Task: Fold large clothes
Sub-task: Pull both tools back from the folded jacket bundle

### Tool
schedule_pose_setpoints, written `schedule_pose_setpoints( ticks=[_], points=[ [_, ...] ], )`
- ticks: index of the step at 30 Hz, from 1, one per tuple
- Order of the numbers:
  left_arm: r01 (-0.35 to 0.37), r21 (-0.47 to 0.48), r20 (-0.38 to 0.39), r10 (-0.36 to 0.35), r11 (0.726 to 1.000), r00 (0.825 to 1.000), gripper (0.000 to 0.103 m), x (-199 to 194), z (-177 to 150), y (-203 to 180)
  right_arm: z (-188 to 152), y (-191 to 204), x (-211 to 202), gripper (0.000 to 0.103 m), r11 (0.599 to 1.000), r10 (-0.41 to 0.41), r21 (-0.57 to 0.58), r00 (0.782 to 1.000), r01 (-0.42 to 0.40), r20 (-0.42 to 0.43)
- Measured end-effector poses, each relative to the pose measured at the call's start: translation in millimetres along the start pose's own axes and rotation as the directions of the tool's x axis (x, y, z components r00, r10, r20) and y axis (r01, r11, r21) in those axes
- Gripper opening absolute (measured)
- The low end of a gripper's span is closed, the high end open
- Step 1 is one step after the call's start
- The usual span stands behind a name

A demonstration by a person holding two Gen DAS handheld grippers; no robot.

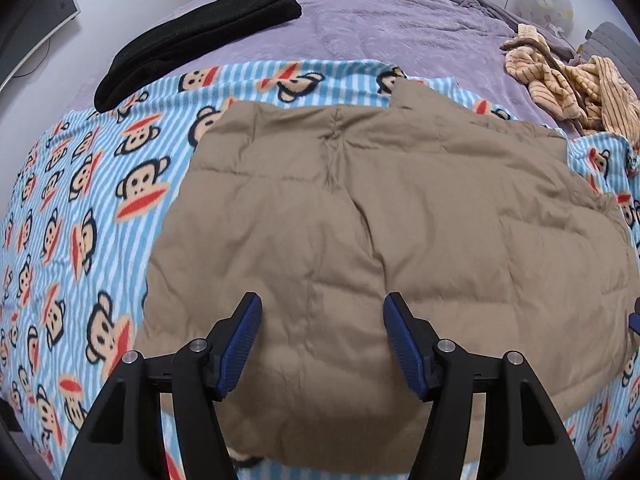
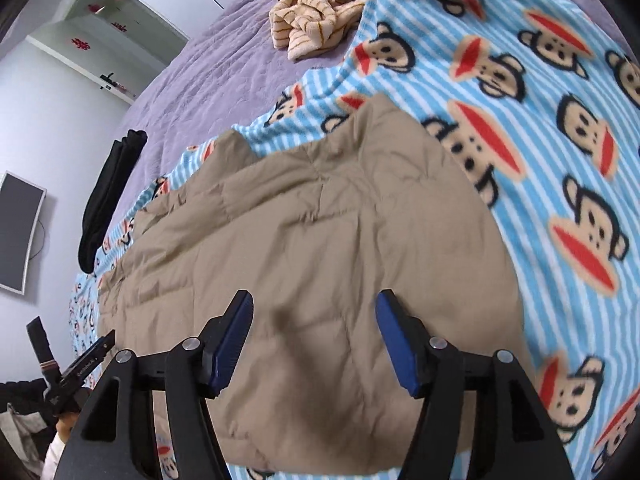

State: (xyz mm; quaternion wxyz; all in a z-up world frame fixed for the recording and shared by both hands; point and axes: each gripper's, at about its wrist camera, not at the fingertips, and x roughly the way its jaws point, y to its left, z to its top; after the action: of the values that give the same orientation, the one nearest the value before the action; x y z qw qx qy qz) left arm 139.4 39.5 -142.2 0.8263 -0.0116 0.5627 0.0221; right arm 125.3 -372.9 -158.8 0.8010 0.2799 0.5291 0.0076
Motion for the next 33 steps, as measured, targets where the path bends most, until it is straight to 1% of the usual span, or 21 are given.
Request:
schedule_pose_setpoints(
  ticks=[1,2,3,4,6,9,12,16,18,23,24,25,26,29,33],
  points=[
    [0.002,-0.007,-0.004,-0.002,1.0,1.0,0.065,-4.2,-7.7,-0.8,-11.6,-2.0,-3.9,0.071,1.0,-0.001,0.006,1.0,0.001,-0.012],
    [0.0,-0.011,-0.007,0.0,1.0,1.0,0.069,-7.5,-14.5,-1.7,-22.0,-4.4,-7.7,0.072,1.0,0.003,0.011,1.0,-0.002,-0.021],
    [-0.009,-0.014,-0.009,0.009,1.0,1.0,0.09,-11.1,-21.9,-2.7,-33.7,-8.0,-12.1,0.072,1.0,0.006,0.016,1.0,-0.005,-0.029],
    [-0.021,-0.021,-0.004,0.021,1.0,1.0,0.102,-14.5,-27.9,-2.9,-43.2,-9.7,-14.3,0.072,1.0,0.008,0.021,0.999,-0.008,-0.038],
    [-0.035,-0.035,0.006,0.035,0.999,0.999,0.102,-22.1,-40.2,-3.7,-59.0,-13.2,-18.7,0.08,1.0,0.009,0.018,0.999,-0.008,-0.047],
    [-0.034,-0.042,-0.028,0.033,0.999,0.999,0.102,-26.1,-55.0,-6.4,-78.3,-17.2,-25.7,0.08,1.0,0.004,0.004,0.998,-0.003,-0.057],
    [-0.033,-0.046,-0.049,0.031,0.998,0.998,0.102,-30.0,-67.5,-10.3,-91.1,-25.8,-30.5,0.08,1.0,0.018,0.026,0.997,-0.016,-0.076],
    [-0.033,-0.052,-0.058,0.03,0.998,0.998,0.102,-33.7,-78.8,-16.8,-100.9,-37.4,-34.5,0.084,0.995,0.063,0.079,0.994,-0.056,-0.088],
    [-0.03,-0.057,-0.064,0.027,0.998,0.998,0.102,-34.1,-83.1,-19.9,-104.2,-40.7,-36.9,0.089,0.994,0.081,0.085,0.993,-0.074,-0.09],
    [-0.025,-0.071,-0.074,0.02,0.997,0.997,0.102,-33.1,-89.9,-23.0,-112.9,-51.0,-34.7,0.089,0.989,0.117,0.104,0.986,-0.104,-0.119],
    [-0.025,-0.072,-0.078,0.019,0.997,0.997,0.102,-32.1,-90.7,-22.8,-114.7,-53.7,-32.3,0.091,0.986,0.129,0.119,0.983,-0.114,-0.127],
    [-0.022,-0.073,-0.083,0.016,0.997,0.996,0.102,-30.8,-91.4,-22.0,-115.8,-55.7,-30.9,0.095,0.984,0.137,0.131,0.981,-0.12,-0.134],
    [-0.017,-0.075,-0.088,0.011,0.997,0.996,0.102,-29.2,-92.1,-21.0,-117.4,-58.2,-30.0,0.103,0.982,0.146,0.143,0.98,-0.126,-0.139],
    [0.015,-0.108,-0.104,-0.026,0.994,0.994,0.102,-23.4,-91.1,-12.3,-119.4,-60.2,-28.0,0.103,0.971,0.178,0.182,0.975,-0.153,-0.132],
    [0.064,-0.186,-0.082,-0.08,0.981,0.993,0.102,-21.4,-89.5,9.3,-119.5,-62.2,-22.3,0.103,0.963,0.188,0.216,0.976,-0.161,-0.112]
  ],
)
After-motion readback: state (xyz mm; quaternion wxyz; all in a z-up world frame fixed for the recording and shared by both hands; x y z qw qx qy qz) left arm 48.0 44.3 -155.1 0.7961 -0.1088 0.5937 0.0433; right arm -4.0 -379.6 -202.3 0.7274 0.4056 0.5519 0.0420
